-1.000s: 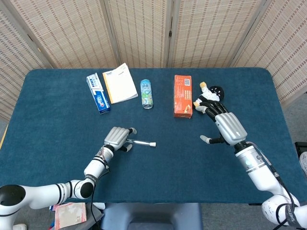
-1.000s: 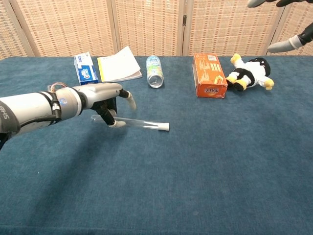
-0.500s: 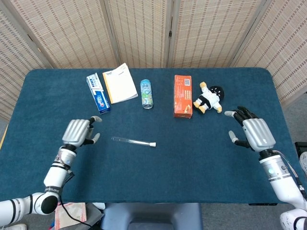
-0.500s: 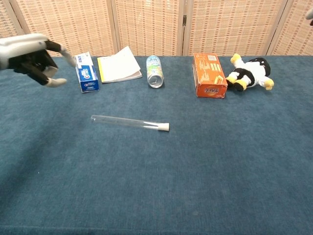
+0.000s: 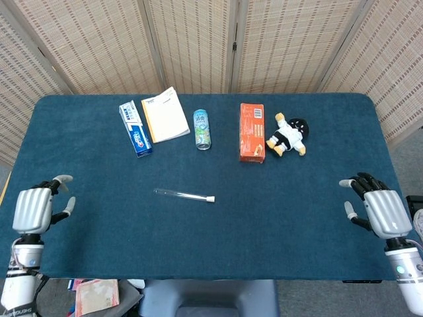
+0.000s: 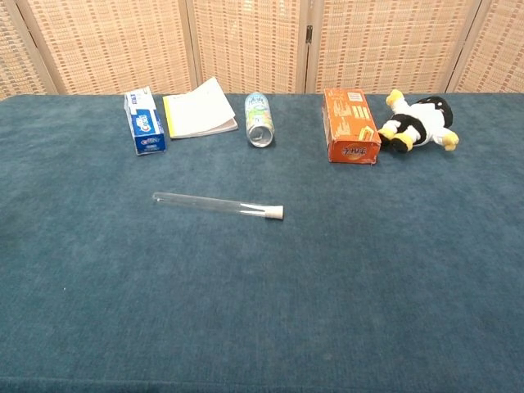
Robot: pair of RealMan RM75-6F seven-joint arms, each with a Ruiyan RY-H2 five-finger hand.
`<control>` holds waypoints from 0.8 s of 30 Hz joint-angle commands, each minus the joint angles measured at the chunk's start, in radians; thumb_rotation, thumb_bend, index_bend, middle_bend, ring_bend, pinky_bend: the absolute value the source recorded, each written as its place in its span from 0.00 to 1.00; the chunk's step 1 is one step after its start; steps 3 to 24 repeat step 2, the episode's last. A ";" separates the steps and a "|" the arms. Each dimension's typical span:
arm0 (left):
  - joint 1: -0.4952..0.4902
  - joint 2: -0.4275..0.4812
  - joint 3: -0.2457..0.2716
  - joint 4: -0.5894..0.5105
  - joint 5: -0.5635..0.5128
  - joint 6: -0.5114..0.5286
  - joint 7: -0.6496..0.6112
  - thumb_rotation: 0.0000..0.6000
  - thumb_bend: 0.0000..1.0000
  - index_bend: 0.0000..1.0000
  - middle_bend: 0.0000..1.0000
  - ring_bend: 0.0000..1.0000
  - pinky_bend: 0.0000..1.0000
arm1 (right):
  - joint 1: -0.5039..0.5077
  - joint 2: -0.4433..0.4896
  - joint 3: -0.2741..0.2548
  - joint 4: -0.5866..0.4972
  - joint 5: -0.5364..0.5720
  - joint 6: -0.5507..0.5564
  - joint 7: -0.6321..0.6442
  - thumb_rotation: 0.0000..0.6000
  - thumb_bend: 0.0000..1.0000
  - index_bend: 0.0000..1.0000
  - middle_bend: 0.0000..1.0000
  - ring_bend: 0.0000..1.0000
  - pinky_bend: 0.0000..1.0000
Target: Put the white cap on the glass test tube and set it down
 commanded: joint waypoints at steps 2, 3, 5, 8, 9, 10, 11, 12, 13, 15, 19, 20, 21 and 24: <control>0.076 0.002 0.036 -0.041 0.051 0.079 0.046 1.00 0.34 0.32 0.49 0.47 0.52 | -0.053 0.000 -0.019 -0.011 -0.011 0.049 -0.011 1.00 0.45 0.30 0.29 0.16 0.28; 0.076 0.002 0.036 -0.041 0.051 0.079 0.046 1.00 0.34 0.32 0.49 0.47 0.52 | -0.053 0.000 -0.019 -0.011 -0.011 0.049 -0.011 1.00 0.45 0.30 0.29 0.16 0.28; 0.076 0.002 0.036 -0.041 0.051 0.079 0.046 1.00 0.34 0.32 0.49 0.47 0.52 | -0.053 0.000 -0.019 -0.011 -0.011 0.049 -0.011 1.00 0.45 0.30 0.29 0.16 0.28; 0.076 0.002 0.036 -0.041 0.051 0.079 0.046 1.00 0.34 0.32 0.49 0.47 0.52 | -0.053 0.000 -0.019 -0.011 -0.011 0.049 -0.011 1.00 0.45 0.30 0.29 0.16 0.28; 0.076 0.002 0.036 -0.041 0.051 0.079 0.046 1.00 0.34 0.32 0.49 0.47 0.52 | -0.053 0.000 -0.019 -0.011 -0.011 0.049 -0.011 1.00 0.45 0.30 0.29 0.16 0.28; 0.076 0.002 0.036 -0.041 0.051 0.079 0.046 1.00 0.34 0.32 0.49 0.47 0.52 | -0.053 0.000 -0.019 -0.011 -0.011 0.049 -0.011 1.00 0.45 0.30 0.29 0.16 0.28; 0.076 0.002 0.036 -0.041 0.051 0.079 0.046 1.00 0.34 0.32 0.49 0.47 0.52 | -0.053 0.000 -0.019 -0.011 -0.011 0.049 -0.011 1.00 0.45 0.30 0.29 0.16 0.28; 0.076 0.002 0.036 -0.041 0.051 0.079 0.046 1.00 0.34 0.32 0.49 0.47 0.52 | -0.053 0.000 -0.019 -0.011 -0.011 0.049 -0.011 1.00 0.45 0.30 0.29 0.16 0.28; 0.076 0.002 0.036 -0.041 0.051 0.079 0.046 1.00 0.34 0.32 0.49 0.47 0.52 | -0.053 0.000 -0.019 -0.011 -0.011 0.049 -0.011 1.00 0.45 0.30 0.29 0.16 0.28; 0.076 0.002 0.036 -0.041 0.051 0.079 0.046 1.00 0.34 0.32 0.49 0.47 0.52 | -0.053 0.000 -0.019 -0.011 -0.011 0.049 -0.011 1.00 0.45 0.30 0.29 0.16 0.28; 0.076 0.002 0.036 -0.041 0.051 0.079 0.046 1.00 0.34 0.32 0.49 0.47 0.52 | -0.053 0.000 -0.019 -0.011 -0.011 0.049 -0.011 1.00 0.45 0.30 0.29 0.16 0.28; 0.076 0.002 0.036 -0.041 0.051 0.079 0.046 1.00 0.34 0.32 0.49 0.47 0.52 | -0.053 0.000 -0.019 -0.011 -0.011 0.049 -0.011 1.00 0.45 0.30 0.29 0.16 0.28; 0.076 0.002 0.036 -0.041 0.051 0.079 0.046 1.00 0.34 0.32 0.49 0.47 0.52 | -0.053 0.000 -0.019 -0.011 -0.011 0.049 -0.011 1.00 0.45 0.30 0.29 0.16 0.28; 0.076 0.002 0.036 -0.041 0.051 0.079 0.046 1.00 0.34 0.32 0.49 0.47 0.52 | -0.053 0.000 -0.019 -0.011 -0.011 0.049 -0.011 1.00 0.45 0.30 0.29 0.16 0.28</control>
